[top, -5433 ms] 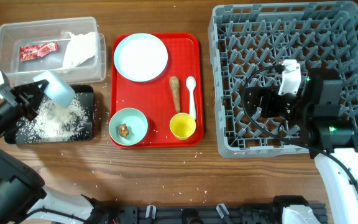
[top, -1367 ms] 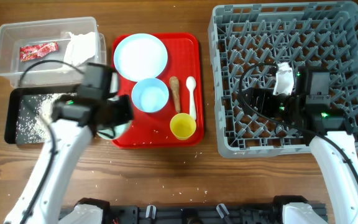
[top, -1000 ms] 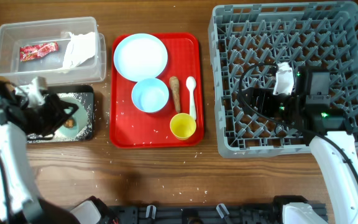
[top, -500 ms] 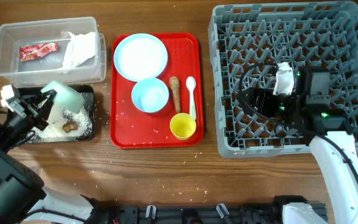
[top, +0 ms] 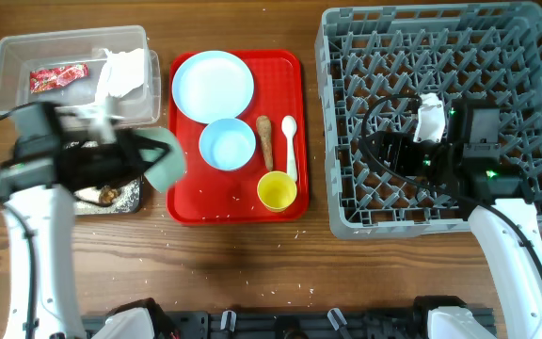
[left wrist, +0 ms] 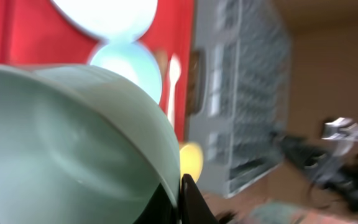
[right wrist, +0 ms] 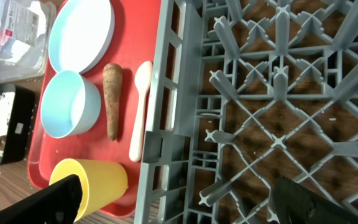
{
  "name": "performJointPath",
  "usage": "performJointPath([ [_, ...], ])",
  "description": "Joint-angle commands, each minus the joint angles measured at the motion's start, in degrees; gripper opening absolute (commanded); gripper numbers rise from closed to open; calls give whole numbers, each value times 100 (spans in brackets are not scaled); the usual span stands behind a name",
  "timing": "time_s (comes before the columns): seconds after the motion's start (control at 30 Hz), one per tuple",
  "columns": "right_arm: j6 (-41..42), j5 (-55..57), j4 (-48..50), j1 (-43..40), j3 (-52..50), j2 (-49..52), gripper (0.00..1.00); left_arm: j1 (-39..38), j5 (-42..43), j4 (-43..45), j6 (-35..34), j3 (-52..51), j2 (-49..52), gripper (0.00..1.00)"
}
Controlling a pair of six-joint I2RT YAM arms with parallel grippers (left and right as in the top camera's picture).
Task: Sort waste into correct bins and load items into the dishwasher rack
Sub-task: 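Tip the green bowl over the black tray with the left gripper, then set the green bowl on the red tray and grasp the yellow cup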
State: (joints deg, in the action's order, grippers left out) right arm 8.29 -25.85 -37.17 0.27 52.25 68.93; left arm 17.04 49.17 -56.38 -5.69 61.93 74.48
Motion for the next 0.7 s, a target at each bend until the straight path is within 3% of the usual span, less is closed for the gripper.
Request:
performJointPath([
  [0.0,-63,33,22,2,87,24,100,-1766,-2870,-50,-1128,22,20,4],
  [0.07,-66,33,22,2,87,24,100,-2621,-3950,-118,-1502,-175,33,4],
  [0.13,-66,35,22,2,87,24,100,-3147,-4306,-24,-1582,-518,35,4],
  [0.3,-63,35,37,2,87,24,100,-3733,-4476,1451,-1631,-1578,153,4],
  [0.43,-66,35,26,2,87,24,100,-4030,-4452,1755,-1729,-1582,610,5],
  [0.53,-66,35,26,2,87,24,100,-4402,-4376,1978,-1731,-1565,874,54],
  [0.67,-66,35,26,2,87,24,100,-4417,-3707,1716,-1725,-811,772,65],
])
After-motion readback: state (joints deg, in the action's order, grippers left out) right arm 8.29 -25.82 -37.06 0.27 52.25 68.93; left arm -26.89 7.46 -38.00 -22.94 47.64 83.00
